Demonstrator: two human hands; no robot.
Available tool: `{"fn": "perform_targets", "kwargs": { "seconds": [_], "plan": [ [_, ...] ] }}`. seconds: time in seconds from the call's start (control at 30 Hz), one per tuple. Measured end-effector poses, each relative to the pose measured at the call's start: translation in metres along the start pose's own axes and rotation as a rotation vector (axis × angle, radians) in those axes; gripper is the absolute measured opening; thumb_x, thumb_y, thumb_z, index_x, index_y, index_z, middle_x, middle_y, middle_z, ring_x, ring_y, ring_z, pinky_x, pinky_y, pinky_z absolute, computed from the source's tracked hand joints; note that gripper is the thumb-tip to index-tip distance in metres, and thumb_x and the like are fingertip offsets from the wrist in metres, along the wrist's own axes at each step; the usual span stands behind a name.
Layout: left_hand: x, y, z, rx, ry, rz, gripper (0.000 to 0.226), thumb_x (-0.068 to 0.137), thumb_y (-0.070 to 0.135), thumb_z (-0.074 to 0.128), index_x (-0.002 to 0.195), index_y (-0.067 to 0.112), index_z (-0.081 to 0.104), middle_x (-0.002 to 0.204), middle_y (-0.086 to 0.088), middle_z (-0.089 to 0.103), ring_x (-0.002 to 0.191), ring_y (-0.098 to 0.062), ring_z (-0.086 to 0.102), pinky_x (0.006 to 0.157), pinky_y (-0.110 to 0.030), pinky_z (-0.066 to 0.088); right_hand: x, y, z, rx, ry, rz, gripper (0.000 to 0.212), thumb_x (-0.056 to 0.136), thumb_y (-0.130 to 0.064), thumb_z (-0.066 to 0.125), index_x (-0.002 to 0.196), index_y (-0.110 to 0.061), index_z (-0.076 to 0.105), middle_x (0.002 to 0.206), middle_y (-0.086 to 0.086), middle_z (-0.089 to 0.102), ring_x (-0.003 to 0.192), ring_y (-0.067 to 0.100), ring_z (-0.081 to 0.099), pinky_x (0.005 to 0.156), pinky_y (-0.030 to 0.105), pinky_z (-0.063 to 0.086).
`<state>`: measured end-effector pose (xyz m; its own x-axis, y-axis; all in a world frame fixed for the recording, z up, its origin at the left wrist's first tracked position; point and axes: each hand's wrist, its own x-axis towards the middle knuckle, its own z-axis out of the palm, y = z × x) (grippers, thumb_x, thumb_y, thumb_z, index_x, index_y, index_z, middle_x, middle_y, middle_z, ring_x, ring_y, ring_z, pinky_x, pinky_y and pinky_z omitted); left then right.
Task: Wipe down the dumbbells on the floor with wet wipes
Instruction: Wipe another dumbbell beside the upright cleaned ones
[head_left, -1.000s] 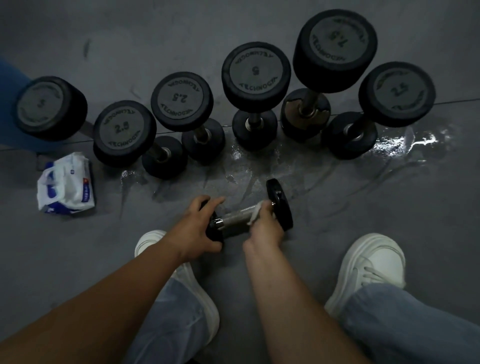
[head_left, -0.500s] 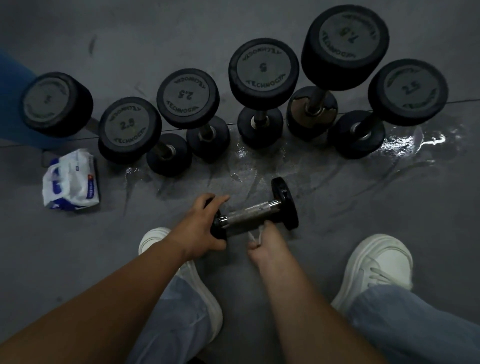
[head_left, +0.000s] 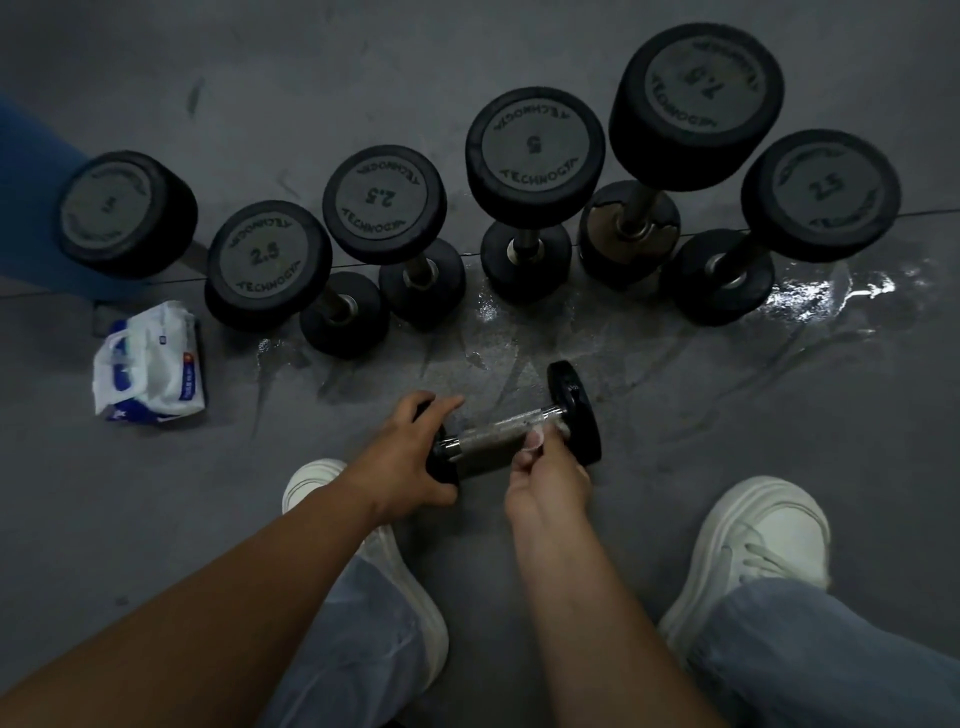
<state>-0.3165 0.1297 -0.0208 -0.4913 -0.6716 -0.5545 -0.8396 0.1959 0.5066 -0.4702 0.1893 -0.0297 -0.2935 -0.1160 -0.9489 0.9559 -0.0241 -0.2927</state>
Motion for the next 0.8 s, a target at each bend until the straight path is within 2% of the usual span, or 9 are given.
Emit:
{"fn": "perform_targets", "kwargs": {
  "seconds": [0.07,0.13,0.23,0.33,0.4,0.53,0.6,0.7,0.8],
  "plan": [
    [0.000,0.000,0.000,0.003,-0.002,-0.003,0.108,0.061,0.029,0.085,0.151,0.038,0.027,0.153,0.003,0.017,0.135,-0.022,0.037,0.105,-0.025,0.037,-0.001,-0.003,0.012,-0.027,0.055,0.030,0.012,0.090,-0.019,0.067,0.086,-0.012,0.058,0.064,0.000,0.051,0.037,0.001,0.041,0.033,0.013,0.029],
    [0.000,0.000,0.001,0.003,-0.005,-0.004,0.108,0.061,0.028,0.085,0.151,0.037,0.027,0.152,0.002,0.018,0.134,-0.022,0.037,0.104,-0.023,0.036,-0.006,-0.003,0.026,-0.078,0.093,0.041,0.022,0.088,-0.029,0.069,0.081,-0.012,0.058,0.068,0.002,0.054,0.042,0.007,0.043,0.033,0.017,0.033],
    [0.002,-0.001,0.001,-0.009,-0.018,-0.010,0.109,0.060,0.028,0.086,0.151,0.038,0.026,0.152,0.002,0.017,0.134,-0.022,0.037,0.105,-0.024,0.037,-0.011,-0.009,0.040,-0.056,0.100,0.087,0.024,0.089,-0.028,0.067,0.074,-0.013,0.055,0.085,0.003,0.060,0.062,0.014,0.054,0.055,0.030,0.047],
    [0.001,-0.001,0.001,-0.018,-0.021,-0.010,0.109,0.059,0.028,0.085,0.151,0.039,0.026,0.152,0.005,0.016,0.133,-0.022,0.038,0.106,-0.027,0.039,-0.012,-0.008,0.028,-0.147,0.122,0.057,0.021,0.085,-0.032,0.070,0.089,-0.012,0.064,0.079,-0.004,0.061,0.062,0.010,0.055,0.050,0.023,0.043],
    [0.000,-0.001,0.001,-0.017,-0.019,-0.004,0.109,0.060,0.028,0.085,0.151,0.038,0.026,0.152,0.005,0.016,0.133,-0.022,0.038,0.103,-0.024,0.038,-0.013,-0.002,0.019,-0.190,0.130,0.010,0.026,0.085,-0.034,0.069,0.101,-0.013,0.067,0.075,-0.005,0.060,0.060,0.010,0.054,0.052,0.024,0.042],
    [0.001,0.000,0.001,-0.012,-0.019,-0.003,0.109,0.061,0.026,0.085,0.152,0.037,0.025,0.153,0.002,0.016,0.134,-0.022,0.036,0.101,-0.021,0.035,-0.005,-0.001,0.035,-0.184,0.079,0.068,0.044,0.082,-0.044,0.072,0.113,-0.014,0.063,0.106,0.004,0.067,0.078,0.018,0.063,0.057,0.028,0.047],
    [0.001,-0.001,0.000,-0.016,-0.026,-0.007,0.109,0.061,0.027,0.085,0.151,0.039,0.025,0.153,0.003,0.015,0.135,-0.023,0.035,0.105,-0.025,0.037,-0.005,-0.001,0.031,-0.217,0.103,0.062,0.044,0.083,-0.043,0.071,0.114,-0.013,0.062,0.110,0.006,0.067,0.090,0.026,0.065,0.067,0.036,0.050],
    [0.001,-0.002,0.001,-0.021,-0.017,-0.002,0.108,0.061,0.027,0.085,0.151,0.039,0.025,0.152,0.004,0.016,0.133,-0.022,0.037,0.104,-0.024,0.037,-0.006,0.004,0.016,-0.277,0.073,-0.055,0.025,0.092,-0.036,0.061,0.105,-0.014,0.063,0.097,0.001,0.069,0.099,0.022,0.064,0.073,0.030,0.048],
    [0.001,-0.002,0.001,-0.034,-0.015,-0.003,0.108,0.061,0.024,0.085,0.151,0.037,0.027,0.151,0.003,0.017,0.130,-0.021,0.040,0.102,-0.022,0.038,0.003,0.003,0.028,-0.220,0.091,0.008,0.044,0.084,-0.046,0.069,0.113,-0.012,0.063,0.110,0.004,0.067,0.091,0.020,0.064,0.073,0.030,0.047]
  ]
}}
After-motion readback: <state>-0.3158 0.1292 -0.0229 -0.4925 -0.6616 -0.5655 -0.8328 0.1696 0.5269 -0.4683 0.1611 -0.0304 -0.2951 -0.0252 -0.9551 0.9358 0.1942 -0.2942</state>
